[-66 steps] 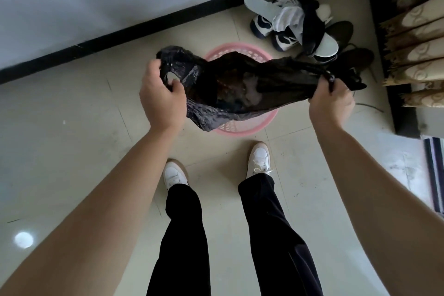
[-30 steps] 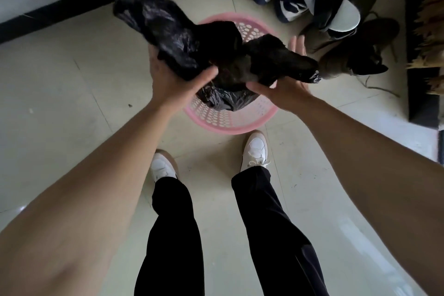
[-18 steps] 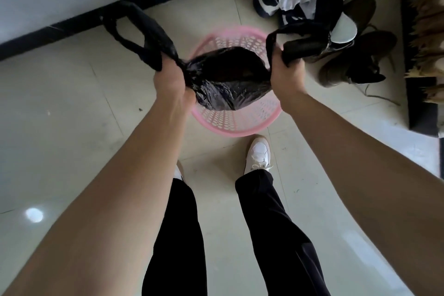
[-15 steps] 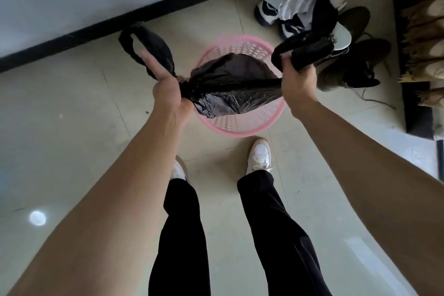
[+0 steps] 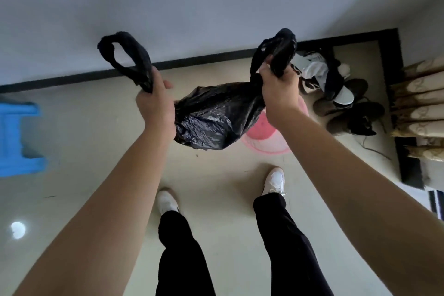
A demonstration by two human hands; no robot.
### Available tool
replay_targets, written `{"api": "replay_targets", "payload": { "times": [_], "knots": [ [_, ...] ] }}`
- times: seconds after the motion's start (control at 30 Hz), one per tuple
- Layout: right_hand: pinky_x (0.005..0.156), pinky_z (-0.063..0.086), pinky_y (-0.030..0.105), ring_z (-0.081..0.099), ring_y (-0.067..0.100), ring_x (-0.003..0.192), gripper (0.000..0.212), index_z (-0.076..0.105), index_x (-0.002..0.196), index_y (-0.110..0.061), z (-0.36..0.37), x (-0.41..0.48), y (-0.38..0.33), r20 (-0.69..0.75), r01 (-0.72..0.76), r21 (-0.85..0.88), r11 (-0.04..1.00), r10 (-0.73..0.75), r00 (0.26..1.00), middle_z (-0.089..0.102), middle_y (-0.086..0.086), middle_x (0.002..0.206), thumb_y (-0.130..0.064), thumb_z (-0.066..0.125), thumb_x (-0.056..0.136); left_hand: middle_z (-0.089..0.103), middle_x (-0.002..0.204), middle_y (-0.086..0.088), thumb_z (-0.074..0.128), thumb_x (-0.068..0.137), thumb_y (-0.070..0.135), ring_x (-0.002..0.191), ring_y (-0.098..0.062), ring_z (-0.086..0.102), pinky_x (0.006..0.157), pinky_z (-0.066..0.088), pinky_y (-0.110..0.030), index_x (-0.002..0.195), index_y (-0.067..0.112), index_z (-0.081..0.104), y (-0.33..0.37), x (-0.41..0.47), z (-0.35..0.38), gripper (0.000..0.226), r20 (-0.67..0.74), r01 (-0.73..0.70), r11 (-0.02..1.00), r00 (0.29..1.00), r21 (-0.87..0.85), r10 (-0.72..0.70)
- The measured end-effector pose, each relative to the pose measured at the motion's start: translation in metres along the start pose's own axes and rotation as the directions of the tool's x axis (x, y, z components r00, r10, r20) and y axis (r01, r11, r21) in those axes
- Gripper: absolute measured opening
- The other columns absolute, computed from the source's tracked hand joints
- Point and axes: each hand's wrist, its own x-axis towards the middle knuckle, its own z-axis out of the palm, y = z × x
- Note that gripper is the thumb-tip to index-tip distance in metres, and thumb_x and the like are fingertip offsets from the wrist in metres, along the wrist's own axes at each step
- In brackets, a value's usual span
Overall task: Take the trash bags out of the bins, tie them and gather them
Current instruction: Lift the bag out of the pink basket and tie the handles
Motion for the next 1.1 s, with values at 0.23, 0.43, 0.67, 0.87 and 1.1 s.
{"api": "replay_targets", "payload": {
  "times": [0.23,0.43,0.67,0.87,1.1],
  "knots": [
    [0.074,0.051,0.030,0.061,0.013,0.075,0.022,0.062,0.082,-0.021,0.111,-0.058,0.019,-0.022,-0.134,0.077,0.988,0.136,0.990,0.063,-0.003,0.076,-0.033,0.053,0.100,0.054,0.069,0.003,0.055,0.097,0.042,0.058,-0.007,0.052,0.054,0.042,-0.018,0.073,0.018,0.050,-0.023,0.060,-0.110,0.035,0.122,0.071,0.993,0.989,0.091,-0.082],
    [0.074,0.051,0.023,0.062,0.004,0.074,0.029,0.071,0.096,-0.016,0.168,-0.055,0.063,-0.017,0.006,-0.117,0.993,-0.008,1.000,0.066,-0.014,0.076,-0.028,0.046,0.101,0.065,0.078,-0.002,0.042,0.100,0.057,0.067,-0.015,0.061,0.055,0.043,-0.025,0.072,0.010,0.056,-0.080,0.116,-0.146,0.056,0.131,0.220,0.965,0.962,0.144,-0.239],
    [0.059,0.054,0.036,0.059,0.010,0.057,0.033,0.060,0.085,-0.014,0.203,0.023,0.174,0.145,0.220,-0.205,0.954,-0.192,0.970,0.061,-0.009,0.069,-0.040,0.047,0.101,0.072,0.077,-0.004,0.041,0.102,0.053,0.067,-0.019,0.068,0.055,0.053,-0.024,0.081,0.006,0.063,-0.200,0.182,-0.097,0.056,0.128,0.243,0.967,0.960,0.072,-0.251],
    [0.070,0.046,0.036,0.058,0.031,0.087,0.030,0.056,0.117,-0.014,0.206,0.097,0.296,0.298,0.238,-0.759,0.606,-0.001,0.955,0.061,0.008,0.092,-0.035,0.047,0.097,0.075,0.086,-0.007,0.043,0.102,0.049,0.086,-0.029,0.072,0.087,0.058,-0.048,0.080,0.013,0.062,-0.293,0.245,-0.048,0.047,0.124,0.170,0.981,0.976,0.089,-0.180],
    [0.074,0.042,0.037,0.057,0.037,0.093,0.028,0.053,0.119,-0.005,0.234,0.178,0.389,0.348,0.317,-0.797,0.515,-0.039,0.937,0.061,0.018,0.101,-0.017,0.043,0.095,0.049,0.052,0.001,0.045,0.100,0.052,0.043,-0.017,0.056,0.066,0.061,-0.034,0.071,0.015,0.041,-0.331,0.345,-0.001,0.048,0.149,0.415,0.678,0.897,-0.607,-0.416]
  ]
}}
